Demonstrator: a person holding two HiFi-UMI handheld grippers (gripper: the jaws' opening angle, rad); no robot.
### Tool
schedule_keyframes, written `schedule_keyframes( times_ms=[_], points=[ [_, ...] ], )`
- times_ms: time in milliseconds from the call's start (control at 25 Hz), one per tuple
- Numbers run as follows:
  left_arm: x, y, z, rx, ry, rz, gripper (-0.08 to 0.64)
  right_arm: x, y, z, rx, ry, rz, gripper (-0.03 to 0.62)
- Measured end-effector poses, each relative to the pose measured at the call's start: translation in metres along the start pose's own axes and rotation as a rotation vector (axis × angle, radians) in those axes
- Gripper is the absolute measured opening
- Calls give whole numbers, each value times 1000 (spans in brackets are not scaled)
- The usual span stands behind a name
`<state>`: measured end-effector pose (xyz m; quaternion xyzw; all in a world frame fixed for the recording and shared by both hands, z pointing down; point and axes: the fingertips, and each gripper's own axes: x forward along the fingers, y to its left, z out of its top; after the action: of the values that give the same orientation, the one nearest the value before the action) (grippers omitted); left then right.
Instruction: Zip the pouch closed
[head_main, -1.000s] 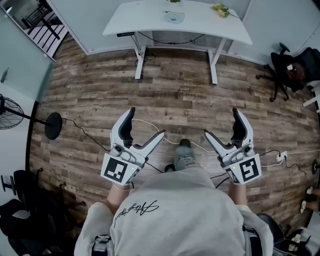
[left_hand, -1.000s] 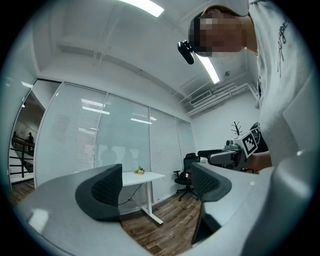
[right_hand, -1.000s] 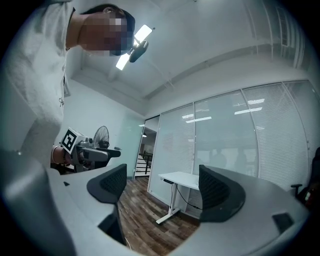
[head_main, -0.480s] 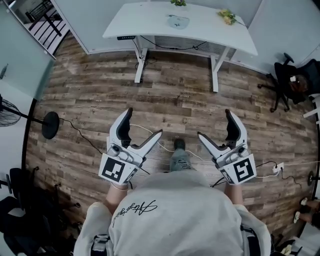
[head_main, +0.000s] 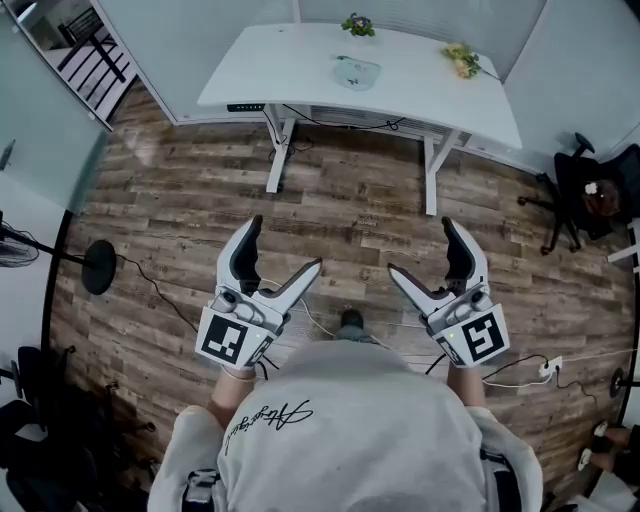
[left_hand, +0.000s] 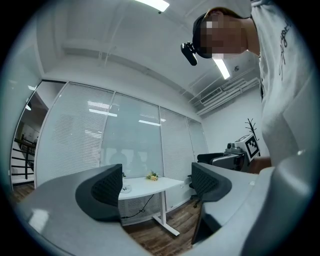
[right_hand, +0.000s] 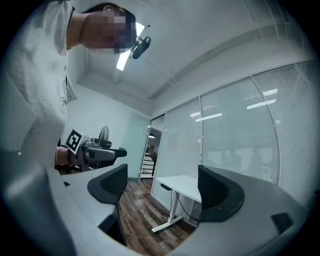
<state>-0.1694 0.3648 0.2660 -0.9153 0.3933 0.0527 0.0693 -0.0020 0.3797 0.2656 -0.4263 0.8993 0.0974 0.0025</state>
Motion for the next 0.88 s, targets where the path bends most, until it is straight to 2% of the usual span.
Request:
schedule_keyframes(
  times_ms=[440,880],
  points=[
    [69,26,-13,0,16,2,416,34,-69,-16,29,10,-8,425],
    [107,31,-26,1,17,22,416,46,-111,-30,39,1,10,425]
  ],
)
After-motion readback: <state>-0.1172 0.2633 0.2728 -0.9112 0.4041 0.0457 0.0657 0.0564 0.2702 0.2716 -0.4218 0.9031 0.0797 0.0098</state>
